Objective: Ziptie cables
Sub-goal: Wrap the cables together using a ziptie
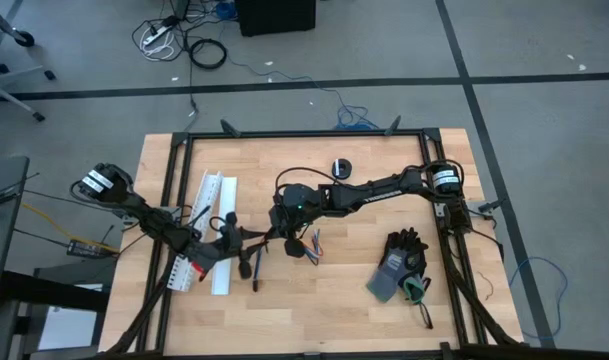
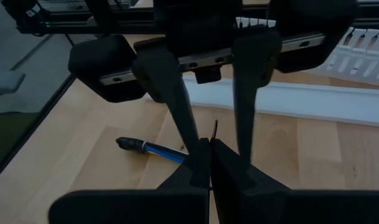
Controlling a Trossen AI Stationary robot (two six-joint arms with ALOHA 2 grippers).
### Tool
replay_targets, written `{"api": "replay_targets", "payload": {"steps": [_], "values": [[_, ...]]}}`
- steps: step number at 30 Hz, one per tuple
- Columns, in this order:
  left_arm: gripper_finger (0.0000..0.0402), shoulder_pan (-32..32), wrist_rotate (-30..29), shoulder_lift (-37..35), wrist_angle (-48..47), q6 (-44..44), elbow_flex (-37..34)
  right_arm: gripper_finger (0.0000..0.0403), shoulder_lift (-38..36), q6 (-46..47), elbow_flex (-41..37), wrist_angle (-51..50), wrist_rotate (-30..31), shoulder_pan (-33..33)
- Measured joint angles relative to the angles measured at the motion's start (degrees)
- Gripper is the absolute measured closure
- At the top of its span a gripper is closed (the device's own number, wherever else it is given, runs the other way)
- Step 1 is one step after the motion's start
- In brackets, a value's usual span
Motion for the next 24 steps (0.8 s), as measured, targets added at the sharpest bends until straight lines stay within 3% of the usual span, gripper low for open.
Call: {"api": "replay_targets", "payload": {"steps": [5,13,24], "values": [[0.0303,0.96,-0.02,0.00,0.00,0.02,0.00,0.0402,0.00,0.00,0.00,-0.02,-0.02,0.00],[0.0394,0.94,0.46,0.02,-0.36,0.26,0.09,0.0403,0.00,-0.02,0.00,0.07,1.32,-0.04],[0.0392,0.95,-0.01,0.02,-0.91,0.02,0.13,0.0403,0.13,0.15,-0.07,2.44,2.99,0.00]]}}
